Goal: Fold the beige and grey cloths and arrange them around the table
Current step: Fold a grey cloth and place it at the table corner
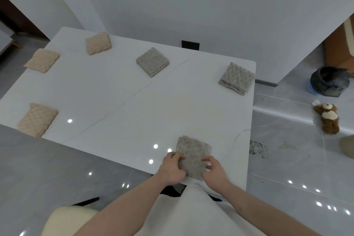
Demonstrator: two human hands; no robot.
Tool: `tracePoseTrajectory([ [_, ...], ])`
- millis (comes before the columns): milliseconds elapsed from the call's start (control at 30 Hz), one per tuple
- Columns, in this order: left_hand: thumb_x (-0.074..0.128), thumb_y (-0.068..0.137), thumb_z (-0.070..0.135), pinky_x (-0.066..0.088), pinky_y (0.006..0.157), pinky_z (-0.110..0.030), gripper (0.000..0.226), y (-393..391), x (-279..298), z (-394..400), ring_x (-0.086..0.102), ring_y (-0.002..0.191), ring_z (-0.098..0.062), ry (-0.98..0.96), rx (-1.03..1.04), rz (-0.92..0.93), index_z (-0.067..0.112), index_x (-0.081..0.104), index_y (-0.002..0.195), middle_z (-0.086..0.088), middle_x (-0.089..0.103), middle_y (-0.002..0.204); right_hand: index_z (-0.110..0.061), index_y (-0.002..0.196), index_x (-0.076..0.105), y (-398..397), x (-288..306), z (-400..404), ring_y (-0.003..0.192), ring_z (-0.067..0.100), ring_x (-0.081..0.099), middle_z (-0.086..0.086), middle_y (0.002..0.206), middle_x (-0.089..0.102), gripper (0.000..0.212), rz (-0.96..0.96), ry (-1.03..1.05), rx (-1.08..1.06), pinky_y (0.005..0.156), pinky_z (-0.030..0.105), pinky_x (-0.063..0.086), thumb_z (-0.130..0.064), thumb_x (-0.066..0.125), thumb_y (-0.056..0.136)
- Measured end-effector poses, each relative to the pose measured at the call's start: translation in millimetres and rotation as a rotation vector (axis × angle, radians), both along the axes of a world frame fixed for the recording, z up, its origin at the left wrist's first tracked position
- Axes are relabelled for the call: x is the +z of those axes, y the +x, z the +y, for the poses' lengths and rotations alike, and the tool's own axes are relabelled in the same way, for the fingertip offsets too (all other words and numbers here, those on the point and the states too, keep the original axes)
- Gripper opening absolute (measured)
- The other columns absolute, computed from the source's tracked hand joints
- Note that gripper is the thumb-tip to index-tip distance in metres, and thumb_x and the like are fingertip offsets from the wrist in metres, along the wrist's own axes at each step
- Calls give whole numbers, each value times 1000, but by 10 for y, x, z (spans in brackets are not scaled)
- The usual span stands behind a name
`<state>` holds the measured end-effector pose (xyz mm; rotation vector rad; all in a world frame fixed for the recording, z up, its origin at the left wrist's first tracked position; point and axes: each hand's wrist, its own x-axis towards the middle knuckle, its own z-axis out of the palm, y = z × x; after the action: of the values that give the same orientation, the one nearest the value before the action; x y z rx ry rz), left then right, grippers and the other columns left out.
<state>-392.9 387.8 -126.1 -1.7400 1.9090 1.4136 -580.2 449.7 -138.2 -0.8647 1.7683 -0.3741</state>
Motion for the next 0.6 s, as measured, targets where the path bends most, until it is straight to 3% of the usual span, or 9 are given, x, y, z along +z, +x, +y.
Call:
tracePoseTrajectory([
  [167,59,82,24,35,115,-33,72,-60,86,-39,37,138,-22,88,-28,4,23,39,151,1,32,152,-20,138,48,-35,-23,-16,112,12,58,3,136,49,57,-29,2,21,66,10,50,-4,58,84],
  [267,59,85,20,33,112,-24,72,-27,93,-61,42,137,-18,124,-44,45,23,38,154,4,33,152,-17,146,44,-131,24,13,117,13,55,-2,146,43,64,25,-44,99,84,14,49,-2,57,86],
  [333,58,86,19,34,109,-23,66,-16,101,-39,43,136,-17,38,-45,40,25,43,150,5,35,151,-21,152,37,-184,54,69,119,13,54,-6,155,33,69,92,-80,216,94,18,46,-4,56,87],
  [467,54,84,18,38,108,-36,58,-69,130,40,35,136,-23,-349,-197,-91,30,47,140,4,22,159,-33,157,21,-213,99,173,133,16,46,-12,164,-5,81,295,-176,403,88,20,42,-11,53,87],
  [600,56,83,18,24,121,-40,70,-183,115,33,15,152,-23,-407,-470,-47,26,36,150,4,5,169,-33,159,14,-196,131,159,148,18,23,-9,166,-19,87,338,-246,554,103,24,43,-12,50,83],
])
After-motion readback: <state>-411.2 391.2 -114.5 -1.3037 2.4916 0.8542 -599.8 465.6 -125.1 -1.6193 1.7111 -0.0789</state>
